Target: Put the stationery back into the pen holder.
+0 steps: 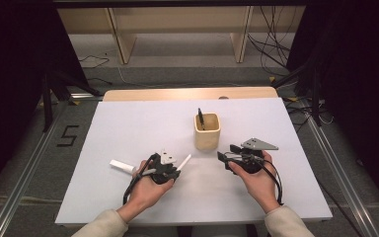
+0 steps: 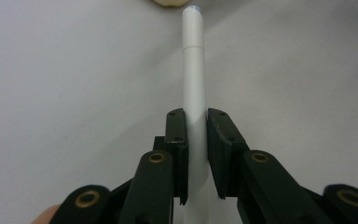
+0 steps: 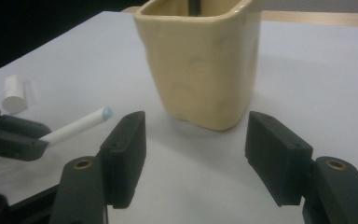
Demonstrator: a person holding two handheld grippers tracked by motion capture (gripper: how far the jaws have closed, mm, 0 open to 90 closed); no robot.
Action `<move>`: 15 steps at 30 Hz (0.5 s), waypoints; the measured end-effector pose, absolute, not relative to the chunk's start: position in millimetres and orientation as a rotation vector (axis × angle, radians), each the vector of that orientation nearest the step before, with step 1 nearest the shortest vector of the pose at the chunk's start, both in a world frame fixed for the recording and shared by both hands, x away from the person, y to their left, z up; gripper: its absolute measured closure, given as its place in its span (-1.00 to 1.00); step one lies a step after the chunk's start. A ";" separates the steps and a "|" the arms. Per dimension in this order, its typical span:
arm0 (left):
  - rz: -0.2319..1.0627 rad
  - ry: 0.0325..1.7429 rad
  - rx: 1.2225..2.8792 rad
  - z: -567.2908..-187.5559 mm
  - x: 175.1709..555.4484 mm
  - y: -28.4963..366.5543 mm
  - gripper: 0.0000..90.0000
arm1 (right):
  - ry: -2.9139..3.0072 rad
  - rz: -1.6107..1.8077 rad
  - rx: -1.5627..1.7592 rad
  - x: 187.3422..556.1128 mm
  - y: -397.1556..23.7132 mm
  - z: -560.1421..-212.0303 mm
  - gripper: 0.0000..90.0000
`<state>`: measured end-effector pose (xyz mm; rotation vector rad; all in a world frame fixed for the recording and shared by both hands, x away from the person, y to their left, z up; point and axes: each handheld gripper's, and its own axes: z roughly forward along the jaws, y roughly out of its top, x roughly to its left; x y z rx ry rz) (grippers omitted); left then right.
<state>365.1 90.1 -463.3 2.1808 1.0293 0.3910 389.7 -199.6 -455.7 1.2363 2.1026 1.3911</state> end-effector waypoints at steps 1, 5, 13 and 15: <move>0.397 1.027 2.161 -462.3 364.4 90.2 0.75 | 2.112 1.400 1.233 389.1 -198.0 -455.7 -0.13; 0.427 0.994 2.109 -458.0 360.6 90.3 0.75 | 2.145 1.423 1.204 386.3 -188.4 -455.9 -0.13; 0.449 0.935 2.050 -451.3 353.3 85.8 0.75 | 2.197 1.505 1.189 384.7 -169.0 -455.8 -0.13; 0.444 0.924 2.047 -450.6 351.8 83.9 0.75 | 2.208 1.529 1.191 385.3 -164.5 -456.0 -0.13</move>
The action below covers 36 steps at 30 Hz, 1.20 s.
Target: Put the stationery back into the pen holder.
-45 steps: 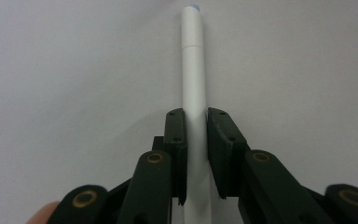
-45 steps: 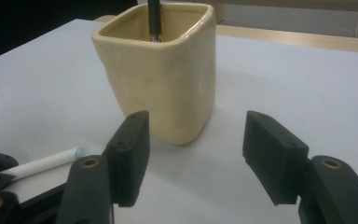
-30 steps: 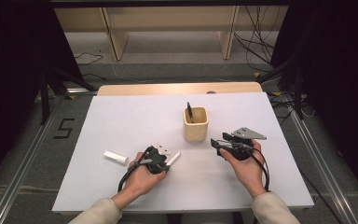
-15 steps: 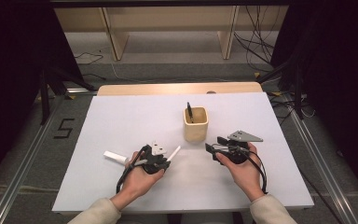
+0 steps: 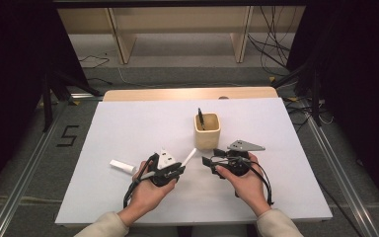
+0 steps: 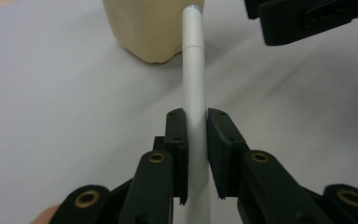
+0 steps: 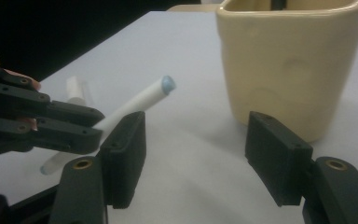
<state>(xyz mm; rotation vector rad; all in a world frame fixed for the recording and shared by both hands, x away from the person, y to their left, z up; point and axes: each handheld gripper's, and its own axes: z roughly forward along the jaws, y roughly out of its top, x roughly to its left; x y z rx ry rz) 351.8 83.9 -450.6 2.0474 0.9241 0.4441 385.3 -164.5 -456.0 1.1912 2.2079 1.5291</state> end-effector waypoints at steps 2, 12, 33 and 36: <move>0.444 0.915 2.050 -450.6 350.7 81.9 0.75 | 2.218 1.555 1.199 386.1 -160.1 -456.1 -0.13; 0.449 0.876 2.039 -449.7 345.9 75.4 0.75 | 2.243 1.613 1.198 389.2 -143.0 -454.5 -0.10; 0.469 0.847 1.988 -445.0 342.6 72.5 0.75 | 2.184 1.785 1.227 385.6 -142.8 -446.6 0.52; 0.469 0.840 1.977 -444.9 342.7 71.8 0.75 | 2.165 1.866 1.221 383.9 -143.9 -443.5 0.68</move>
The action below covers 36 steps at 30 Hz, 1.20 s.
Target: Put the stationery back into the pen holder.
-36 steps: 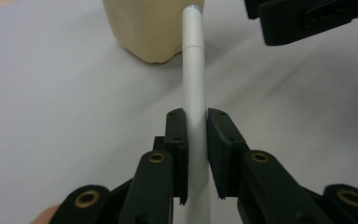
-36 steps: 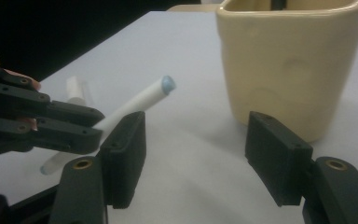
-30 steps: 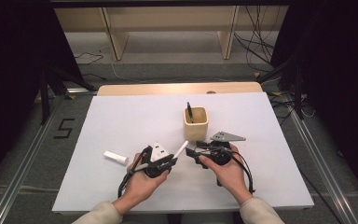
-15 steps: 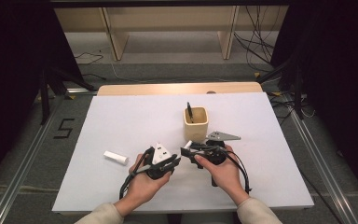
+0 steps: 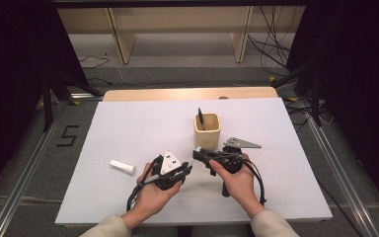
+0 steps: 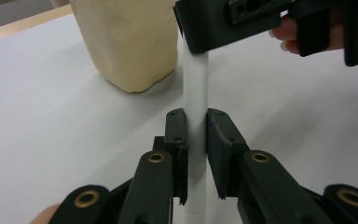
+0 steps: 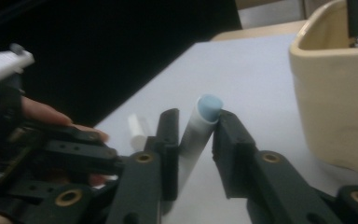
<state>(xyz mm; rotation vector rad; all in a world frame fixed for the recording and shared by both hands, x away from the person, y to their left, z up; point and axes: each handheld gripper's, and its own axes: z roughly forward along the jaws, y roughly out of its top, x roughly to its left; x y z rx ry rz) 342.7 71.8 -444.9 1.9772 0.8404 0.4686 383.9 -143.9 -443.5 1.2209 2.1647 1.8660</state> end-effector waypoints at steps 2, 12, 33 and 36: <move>0.478 0.828 1.972 -444.0 342.4 71.1 0.75 | 2.156 1.911 1.209 381.5 -143.5 -440.5 0.75; 0.483 0.775 1.962 -443.7 343.7 72.9 0.51 | 2.118 1.837 1.099 374.8 -142.1 -427.0 0.76; 0.541 0.852 2.014 -451.9 347.4 116.4 -0.18 | 1.984 1.735 1.058 385.9 -164.0 -402.0 0.76; 0.545 0.861 2.018 -452.8 347.1 122.6 -0.19 | 1.964 1.723 1.056 388.3 -167.0 -397.7 0.76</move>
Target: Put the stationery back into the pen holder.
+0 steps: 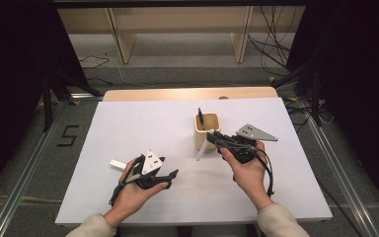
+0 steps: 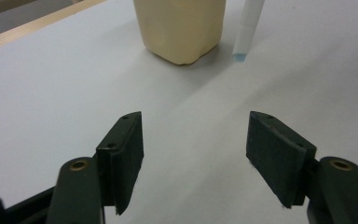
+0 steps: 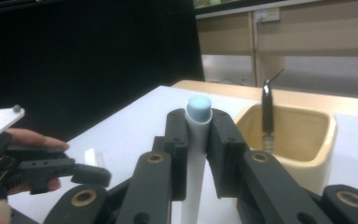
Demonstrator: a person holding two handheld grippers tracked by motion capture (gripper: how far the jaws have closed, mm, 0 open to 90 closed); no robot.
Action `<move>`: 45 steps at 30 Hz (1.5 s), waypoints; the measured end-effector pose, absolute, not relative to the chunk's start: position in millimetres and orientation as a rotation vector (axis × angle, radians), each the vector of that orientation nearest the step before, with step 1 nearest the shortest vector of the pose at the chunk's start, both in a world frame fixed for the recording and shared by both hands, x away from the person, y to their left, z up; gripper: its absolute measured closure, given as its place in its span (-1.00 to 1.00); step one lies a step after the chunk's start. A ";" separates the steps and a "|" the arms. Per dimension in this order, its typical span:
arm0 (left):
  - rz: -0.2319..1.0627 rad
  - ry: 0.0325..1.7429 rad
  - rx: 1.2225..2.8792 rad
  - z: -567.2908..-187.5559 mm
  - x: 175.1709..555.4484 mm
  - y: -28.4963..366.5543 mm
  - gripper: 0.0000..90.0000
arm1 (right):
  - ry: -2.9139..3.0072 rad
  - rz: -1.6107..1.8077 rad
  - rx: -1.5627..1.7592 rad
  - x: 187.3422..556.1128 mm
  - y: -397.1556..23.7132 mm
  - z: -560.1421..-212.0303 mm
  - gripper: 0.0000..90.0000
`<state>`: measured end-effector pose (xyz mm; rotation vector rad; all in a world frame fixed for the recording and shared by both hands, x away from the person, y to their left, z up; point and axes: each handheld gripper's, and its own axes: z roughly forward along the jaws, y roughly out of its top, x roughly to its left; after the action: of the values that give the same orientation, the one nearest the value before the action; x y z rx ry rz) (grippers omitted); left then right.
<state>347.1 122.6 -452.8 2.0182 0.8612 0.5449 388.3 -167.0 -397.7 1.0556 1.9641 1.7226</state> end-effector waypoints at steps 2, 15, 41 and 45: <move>0.544 0.867 2.019 -453.4 346.9 125.8 -0.21 | 1.951 1.719 1.057 389.9 -169.1 -394.6 0.76; 0.553 0.900 2.028 -458.2 346.6 137.3 -0.22 | 1.890 1.712 1.057 399.0 -178.1 -374.4 0.76; 0.546 0.905 2.045 -461.5 348.6 136.9 -0.22 | 1.800 1.706 1.053 414.7 -189.0 -344.6 0.76; 0.546 0.900 2.047 -461.7 348.9 136.6 -0.22 | 1.795 1.708 1.053 416.1 -189.0 -343.6 0.76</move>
<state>348.9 136.6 -461.7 2.0474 0.9003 0.5456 416.1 -189.0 -343.6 1.0534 1.7949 1.7076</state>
